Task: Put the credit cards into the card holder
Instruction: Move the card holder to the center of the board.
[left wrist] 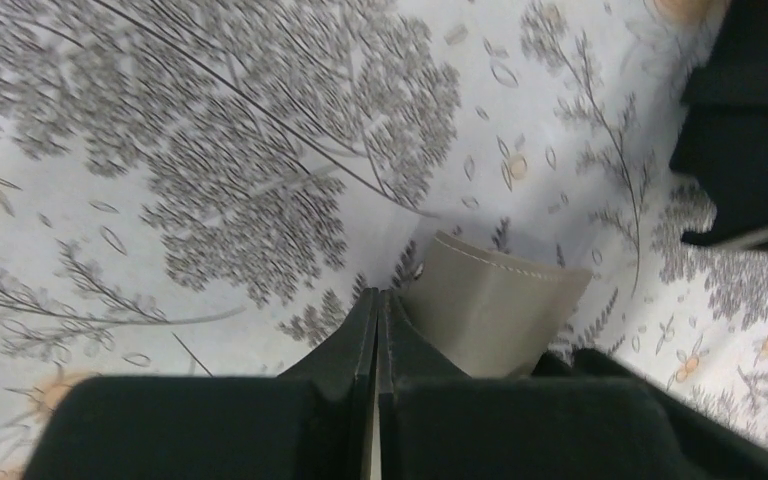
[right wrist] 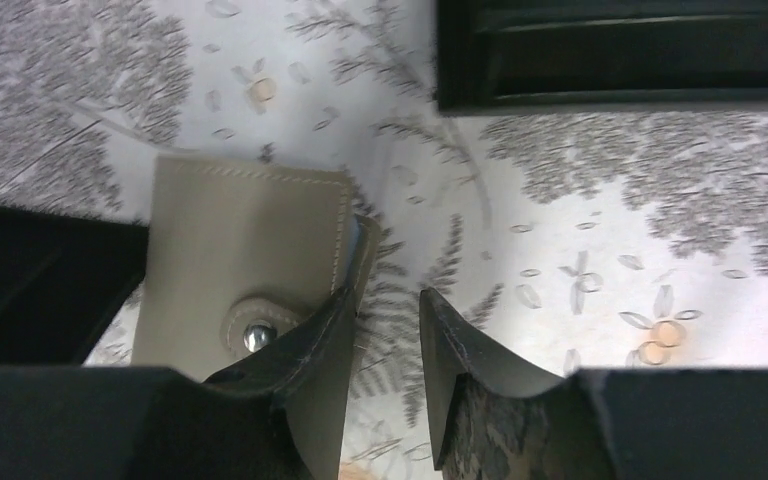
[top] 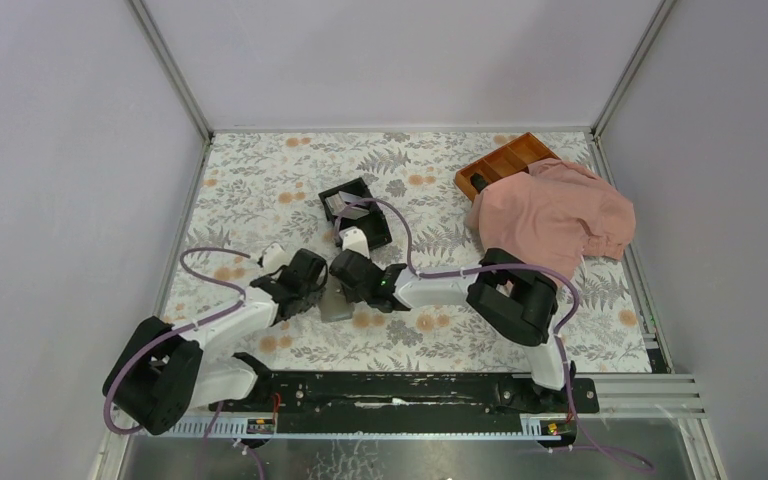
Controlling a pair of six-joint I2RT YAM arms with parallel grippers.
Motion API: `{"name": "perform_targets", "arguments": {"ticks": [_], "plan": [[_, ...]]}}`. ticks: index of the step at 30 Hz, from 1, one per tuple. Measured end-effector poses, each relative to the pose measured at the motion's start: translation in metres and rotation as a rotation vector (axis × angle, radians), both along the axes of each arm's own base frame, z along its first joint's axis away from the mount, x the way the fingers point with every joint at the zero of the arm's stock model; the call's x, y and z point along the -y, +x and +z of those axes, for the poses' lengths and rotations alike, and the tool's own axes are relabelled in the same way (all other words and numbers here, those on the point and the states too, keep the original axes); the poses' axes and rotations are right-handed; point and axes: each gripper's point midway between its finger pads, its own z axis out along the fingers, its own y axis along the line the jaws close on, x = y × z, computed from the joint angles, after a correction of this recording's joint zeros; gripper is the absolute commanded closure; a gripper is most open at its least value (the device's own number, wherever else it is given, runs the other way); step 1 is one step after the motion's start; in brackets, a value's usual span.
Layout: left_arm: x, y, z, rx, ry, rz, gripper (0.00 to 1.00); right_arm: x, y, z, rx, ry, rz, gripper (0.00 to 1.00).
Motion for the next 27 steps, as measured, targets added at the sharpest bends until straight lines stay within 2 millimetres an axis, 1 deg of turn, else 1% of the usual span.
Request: {"name": "perform_targets", "arguments": {"ticks": [4,9,17,21,27], "plan": [[0.018,-0.008,0.0,-0.013,0.001,-0.054,1.0,0.014,0.012,0.0,0.023,-0.021,-0.039,0.61],[0.032,-0.012,0.0,-0.022,-0.024,-0.07,1.0,0.029,0.01,0.0,0.032,-0.043,-0.049,0.57],[0.046,-0.019,0.0,-0.021,-0.047,-0.092,1.0,0.051,0.002,0.003,0.049,-0.102,-0.025,0.44],[0.048,-0.022,0.0,-0.012,-0.059,-0.087,1.0,0.054,0.002,0.011,0.065,-0.108,-0.01,0.41],[0.045,-0.026,0.001,0.022,-0.108,-0.057,1.0,0.05,0.002,0.031,0.101,-0.083,-0.003,0.4]]}}
